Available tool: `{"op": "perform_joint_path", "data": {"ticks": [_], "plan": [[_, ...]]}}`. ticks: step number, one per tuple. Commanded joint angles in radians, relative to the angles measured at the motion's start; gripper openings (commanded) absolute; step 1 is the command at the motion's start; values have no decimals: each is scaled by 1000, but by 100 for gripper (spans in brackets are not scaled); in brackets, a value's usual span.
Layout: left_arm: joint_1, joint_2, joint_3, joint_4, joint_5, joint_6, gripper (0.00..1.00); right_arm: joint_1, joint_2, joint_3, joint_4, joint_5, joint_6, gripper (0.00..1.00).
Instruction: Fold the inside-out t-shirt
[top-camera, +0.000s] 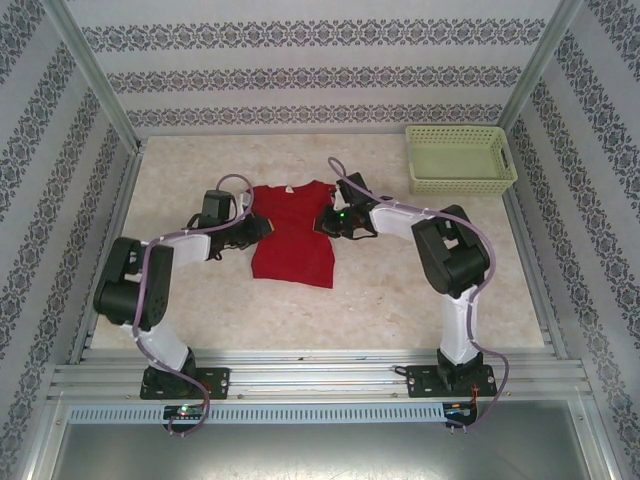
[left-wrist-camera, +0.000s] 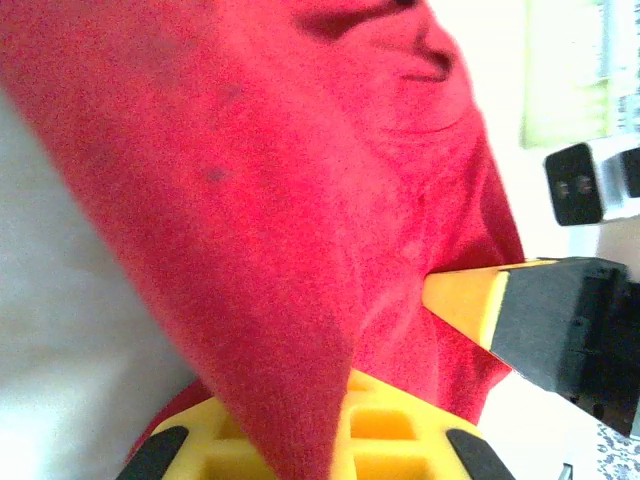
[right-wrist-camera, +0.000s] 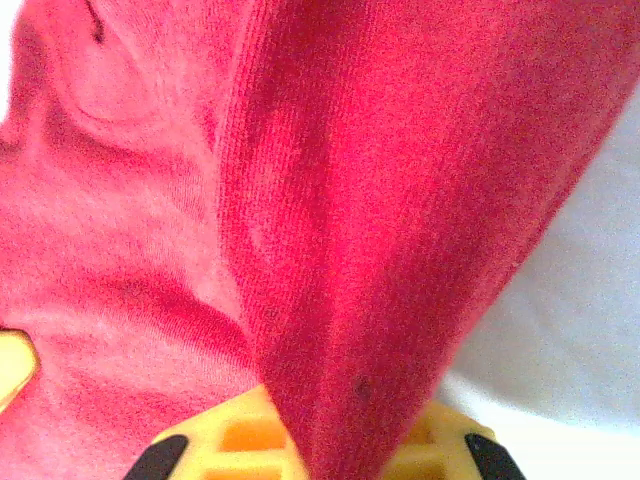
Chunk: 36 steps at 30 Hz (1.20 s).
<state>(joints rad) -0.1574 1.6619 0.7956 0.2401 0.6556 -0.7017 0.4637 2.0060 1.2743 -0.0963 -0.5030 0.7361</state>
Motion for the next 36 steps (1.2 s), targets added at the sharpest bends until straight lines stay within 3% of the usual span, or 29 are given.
{"op": "perform_joint_path", "data": {"ticks": [1, 13, 23, 30, 34, 36], "plan": [[-1, -129, -77, 160, -14, -18, 2, -30, -139, -63, 103, -35, -17, 2], [-9, -574, -307, 279, -186, 6, 0, -28, -450, -244, 260, -116, -13, 0], [-114, -854, -404, 104, -248, -9, 0, 96, -609, -389, 159, 0, -41, 0], [-116, -774, -407, 125, -355, 87, 0, 49, -523, -316, 155, 57, -106, 0], [-116, -641, -379, 260, -379, 216, 0, 43, -459, -284, 304, 113, -253, 0], [-116, -577, -361, 336, -362, 304, 0, 30, -422, -279, 403, 52, -323, 0]]}}
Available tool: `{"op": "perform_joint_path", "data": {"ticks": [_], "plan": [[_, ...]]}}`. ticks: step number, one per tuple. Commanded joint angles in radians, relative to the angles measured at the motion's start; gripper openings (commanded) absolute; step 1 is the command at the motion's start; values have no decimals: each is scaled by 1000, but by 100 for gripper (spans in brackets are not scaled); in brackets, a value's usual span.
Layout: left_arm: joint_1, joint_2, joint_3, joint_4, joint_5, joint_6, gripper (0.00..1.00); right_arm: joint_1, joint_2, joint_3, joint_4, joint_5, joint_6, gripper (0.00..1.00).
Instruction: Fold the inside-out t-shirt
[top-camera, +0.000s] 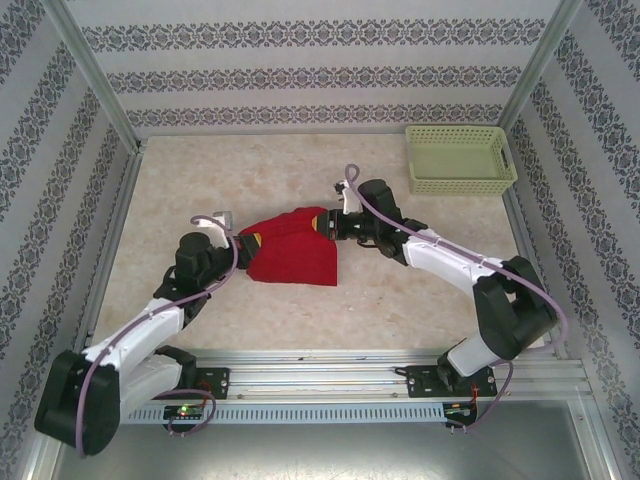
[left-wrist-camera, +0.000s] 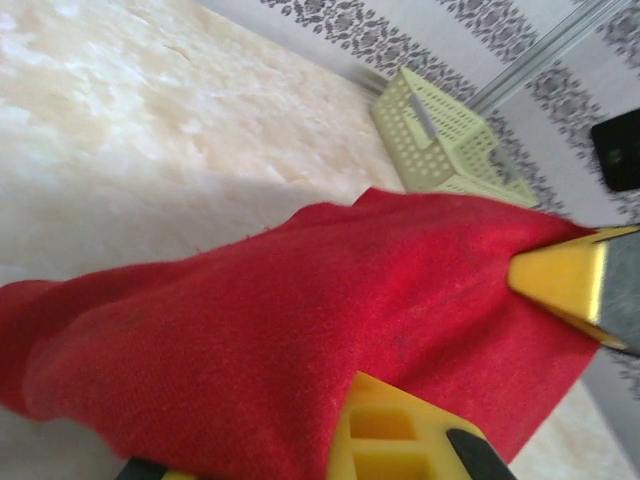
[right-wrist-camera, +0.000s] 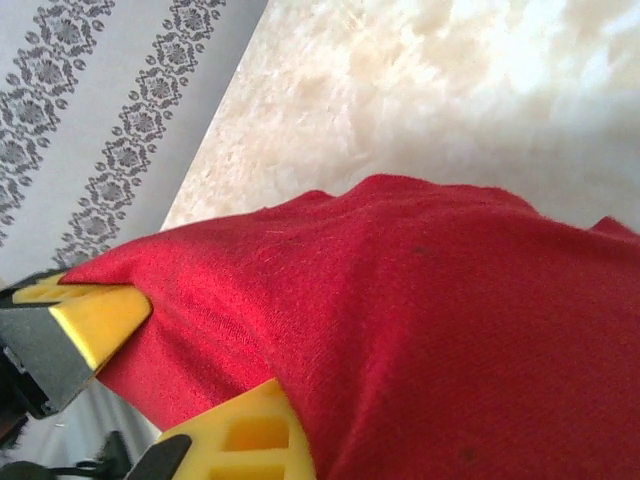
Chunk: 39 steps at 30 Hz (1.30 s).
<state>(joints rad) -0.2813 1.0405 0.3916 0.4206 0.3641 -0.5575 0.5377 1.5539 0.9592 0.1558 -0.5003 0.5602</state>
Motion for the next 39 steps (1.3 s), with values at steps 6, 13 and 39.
{"op": "perform_joint_path", "data": {"ticks": [6, 13, 39], "plan": [[14, 218, 53, 411, 50, 353, 0, -45, 65, 19, 354, 25, -353, 0], [16, 278, 78, 488, 32, 323, 0, -79, 77, 42, 341, 5, -340, 0], [172, 554, 659, -361, 222, -93, 0, -164, 447, 588, -197, -99, 55, 0]]}}
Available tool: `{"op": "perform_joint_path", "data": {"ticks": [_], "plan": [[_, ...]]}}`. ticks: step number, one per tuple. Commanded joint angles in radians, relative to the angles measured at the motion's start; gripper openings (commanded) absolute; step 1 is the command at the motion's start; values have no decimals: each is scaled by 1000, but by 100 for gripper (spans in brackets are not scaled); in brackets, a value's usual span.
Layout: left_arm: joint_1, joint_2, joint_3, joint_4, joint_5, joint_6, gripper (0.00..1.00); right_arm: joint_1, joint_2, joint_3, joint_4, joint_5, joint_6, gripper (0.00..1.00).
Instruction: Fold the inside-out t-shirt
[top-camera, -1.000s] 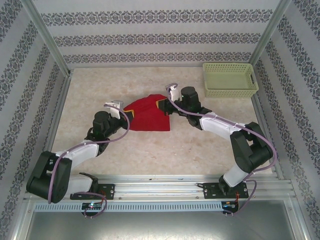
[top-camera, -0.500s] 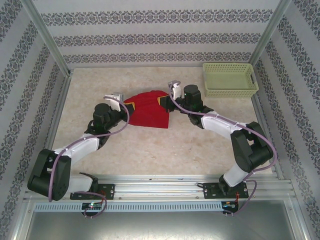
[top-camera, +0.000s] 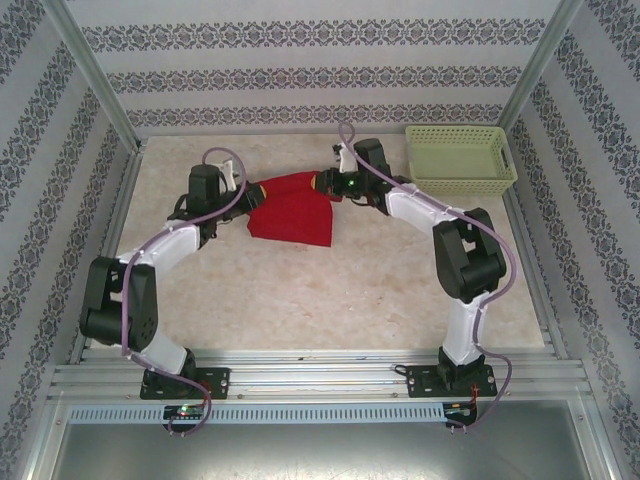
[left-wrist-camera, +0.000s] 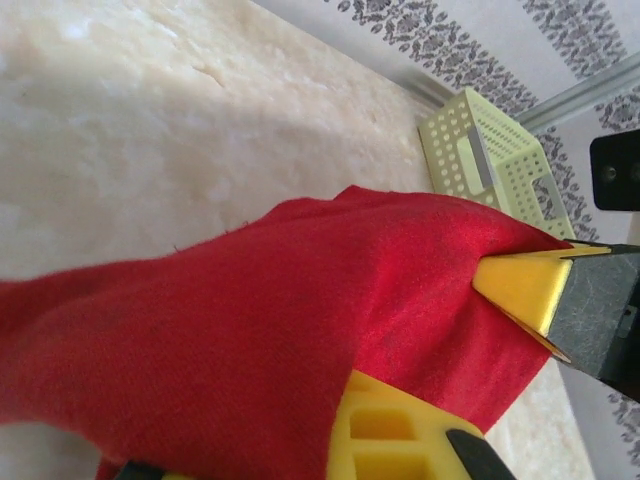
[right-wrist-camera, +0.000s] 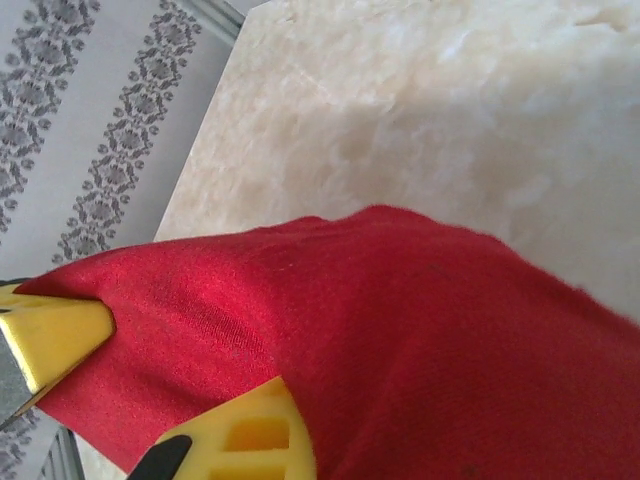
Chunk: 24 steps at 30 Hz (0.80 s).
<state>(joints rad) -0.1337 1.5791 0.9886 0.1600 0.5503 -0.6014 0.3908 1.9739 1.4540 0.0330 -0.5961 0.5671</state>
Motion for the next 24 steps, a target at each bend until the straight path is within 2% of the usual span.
{"op": "perform_joint_path", "data": {"ticks": [1, 5, 12, 18, 24], "plan": [[24, 20, 66, -105, 38, -53, 0, -16, 36, 103, -80, -6, 56, 0], [22, 6, -24, -105, 75, -84, 0, -7, 47, 59, -99, -4, 65, 0], [-4, -71, -241, -214, 95, -94, 0, 15, 12, -188, -89, -12, 94, 0], [-36, -91, -300, -313, 93, -84, 0, 54, -28, -345, -32, 11, 142, 0], [-60, -93, -296, -410, 24, -81, 0, 86, -48, -416, -6, 89, 177, 0]]}}
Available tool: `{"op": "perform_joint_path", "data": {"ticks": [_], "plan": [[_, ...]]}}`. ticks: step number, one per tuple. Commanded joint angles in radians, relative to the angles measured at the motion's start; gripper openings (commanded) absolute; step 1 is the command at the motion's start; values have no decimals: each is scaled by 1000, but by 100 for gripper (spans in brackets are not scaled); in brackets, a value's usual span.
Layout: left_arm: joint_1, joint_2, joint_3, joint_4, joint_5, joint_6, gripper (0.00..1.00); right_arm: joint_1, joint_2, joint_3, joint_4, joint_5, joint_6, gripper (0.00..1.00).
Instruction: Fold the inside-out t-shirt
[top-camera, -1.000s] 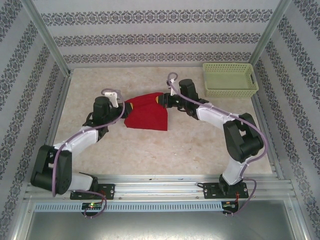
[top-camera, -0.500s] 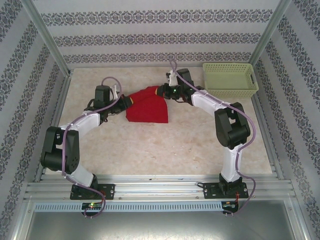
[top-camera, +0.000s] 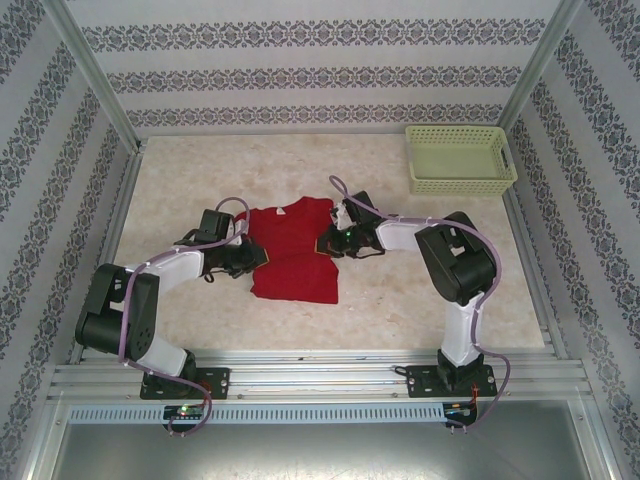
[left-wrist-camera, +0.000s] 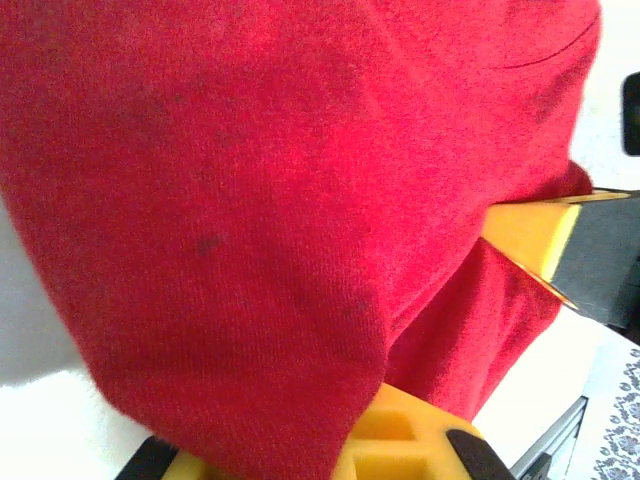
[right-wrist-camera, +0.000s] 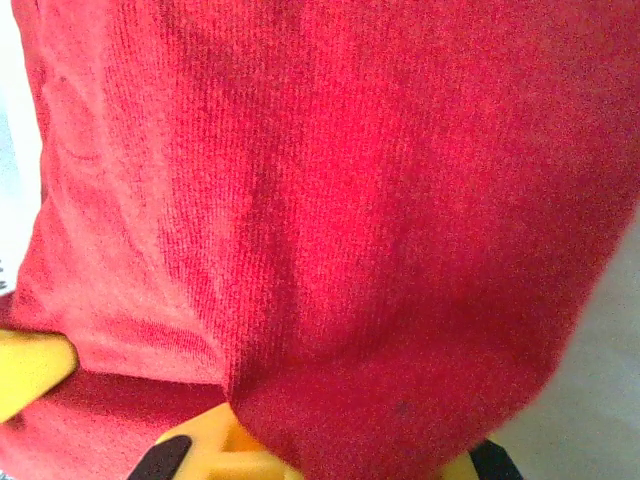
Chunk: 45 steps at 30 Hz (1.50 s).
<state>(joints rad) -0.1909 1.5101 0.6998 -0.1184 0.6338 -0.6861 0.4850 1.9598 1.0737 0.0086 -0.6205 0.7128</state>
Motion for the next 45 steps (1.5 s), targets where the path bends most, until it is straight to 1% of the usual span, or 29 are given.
{"op": "perform_joint_path", "data": {"ticks": [1, 2, 3, 5, 8, 9, 11, 12, 14, 17, 20, 23, 27, 30, 32, 35, 37, 39, 41, 42, 45], "plan": [[-4, -22, -9, -144, -66, 5, 0, -8, -38, -44, 18, 121, 35, 0], [-5, -23, -15, -148, -73, 4, 0, -10, -41, -49, 15, 128, 36, 5], [-5, -28, -21, -157, -83, 6, 5, -10, -46, -51, 7, 133, 32, 11], [-4, -47, -23, -188, -109, 24, 19, -14, -59, -46, -22, 138, 13, 25], [2, -84, 2, -228, -168, 46, 44, -26, -87, -11, -110, 169, -41, 43], [12, -90, 16, -230, -180, 50, 48, -31, -96, 6, -144, 183, -60, 49], [32, -81, 53, -232, -193, 56, 56, -46, -105, 49, -202, 205, -90, 56], [42, -64, 82, -236, -199, 60, 59, -55, -100, 79, -231, 209, -103, 58], [61, -11, 140, -236, -200, 67, 63, -67, -74, 145, -274, 211, -127, 61], [84, 96, 232, -234, -195, 64, 68, -78, -6, 257, -355, 242, -153, 63], [95, 189, 305, -237, -204, 60, 70, -85, 71, 365, -409, 253, -154, 65], [96, 254, 351, -246, -206, 59, 71, -78, 139, 453, -452, 257, -145, 65], [94, 302, 365, -233, -207, 54, 70, -50, 198, 535, -507, 283, -143, 67], [95, 340, 375, -208, -173, 50, 64, -29, 235, 567, -518, 278, -136, 67], [90, 363, 381, -194, -148, 48, 58, -14, 255, 587, -529, 276, -137, 67], [80, 392, 399, -188, -133, 53, 56, 13, 288, 619, -540, 268, -136, 67], [71, 410, 419, -186, -119, 57, 53, 31, 306, 645, -554, 262, -138, 66], [61, 413, 427, -165, -102, 49, 43, 45, 317, 666, -554, 254, -139, 63], [56, 409, 438, -153, -93, 50, 37, 49, 322, 683, -559, 254, -140, 58], [55, 407, 446, -151, -93, 50, 34, 48, 323, 693, -564, 258, -142, 54], [55, 389, 471, -162, -98, 67, 26, 35, 307, 702, -560, 274, -152, 39]]}}
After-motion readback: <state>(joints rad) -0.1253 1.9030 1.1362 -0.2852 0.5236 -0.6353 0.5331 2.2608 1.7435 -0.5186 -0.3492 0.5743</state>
